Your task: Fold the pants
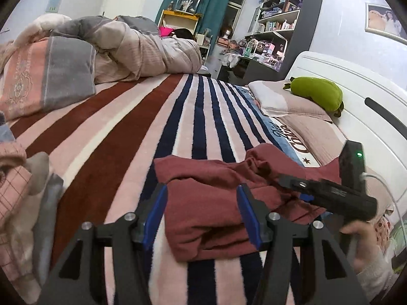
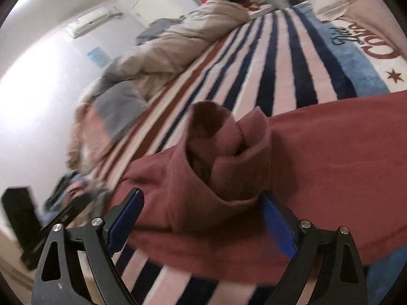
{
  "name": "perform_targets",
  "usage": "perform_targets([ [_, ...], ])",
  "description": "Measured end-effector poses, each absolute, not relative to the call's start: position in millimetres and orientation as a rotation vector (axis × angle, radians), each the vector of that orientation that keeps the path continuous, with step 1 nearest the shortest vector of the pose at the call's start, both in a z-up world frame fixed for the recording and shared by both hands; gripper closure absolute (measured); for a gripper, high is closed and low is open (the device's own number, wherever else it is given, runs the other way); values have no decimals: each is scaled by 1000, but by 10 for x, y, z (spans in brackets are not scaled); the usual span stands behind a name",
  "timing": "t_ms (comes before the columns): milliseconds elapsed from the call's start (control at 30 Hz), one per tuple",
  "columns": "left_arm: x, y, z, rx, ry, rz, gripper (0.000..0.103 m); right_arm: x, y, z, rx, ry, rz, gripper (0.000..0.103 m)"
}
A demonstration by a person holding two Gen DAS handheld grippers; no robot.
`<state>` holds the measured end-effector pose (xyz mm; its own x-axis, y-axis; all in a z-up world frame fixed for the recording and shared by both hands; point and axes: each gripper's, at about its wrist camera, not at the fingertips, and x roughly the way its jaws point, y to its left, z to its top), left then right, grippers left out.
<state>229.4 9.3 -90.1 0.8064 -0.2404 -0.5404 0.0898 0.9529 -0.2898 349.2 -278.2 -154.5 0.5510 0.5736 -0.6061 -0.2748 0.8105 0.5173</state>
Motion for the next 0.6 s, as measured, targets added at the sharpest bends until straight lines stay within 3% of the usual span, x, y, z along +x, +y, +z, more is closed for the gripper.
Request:
perform_targets([
  [33, 2289, 122, -917, -263, 609, -184, 51, 3530, -2783, -1560, 378, 832, 466, 14],
  [67, 2306, 127, -944, -270, 613, -195, 51, 3553, -2800, -1573, 381, 824, 445, 25],
  [100, 2317, 133, -963, -273, 616, -204, 51, 3571, -2826, -1594, 389, 830, 435, 51],
  [133, 2325, 129, -989, -271, 619, -211, 51, 3584, -2860, -1622, 403, 845, 429, 57],
  [267, 2335, 114, -1051, -274, 622, -235, 51, 3479, -3043, -1694, 426, 849, 392, 64],
  [333, 2334, 118, -1070, -283, 621, -248, 51, 3419, -3096, -1701, 456, 834, 416, 77],
  [367, 2342, 109, -1077, -285, 624, -253, 51, 3402, -3097, -1702, 468, 832, 438, 89],
  [467, 2364, 60, -1075, -269, 629, -267, 51, 3322, -3116, -1585, 439, 782, 422, 95],
  [600, 2366, 14, -1073, -266, 623, -295, 51, 3227, -3274, -1285, 383, 676, 362, 95],
])
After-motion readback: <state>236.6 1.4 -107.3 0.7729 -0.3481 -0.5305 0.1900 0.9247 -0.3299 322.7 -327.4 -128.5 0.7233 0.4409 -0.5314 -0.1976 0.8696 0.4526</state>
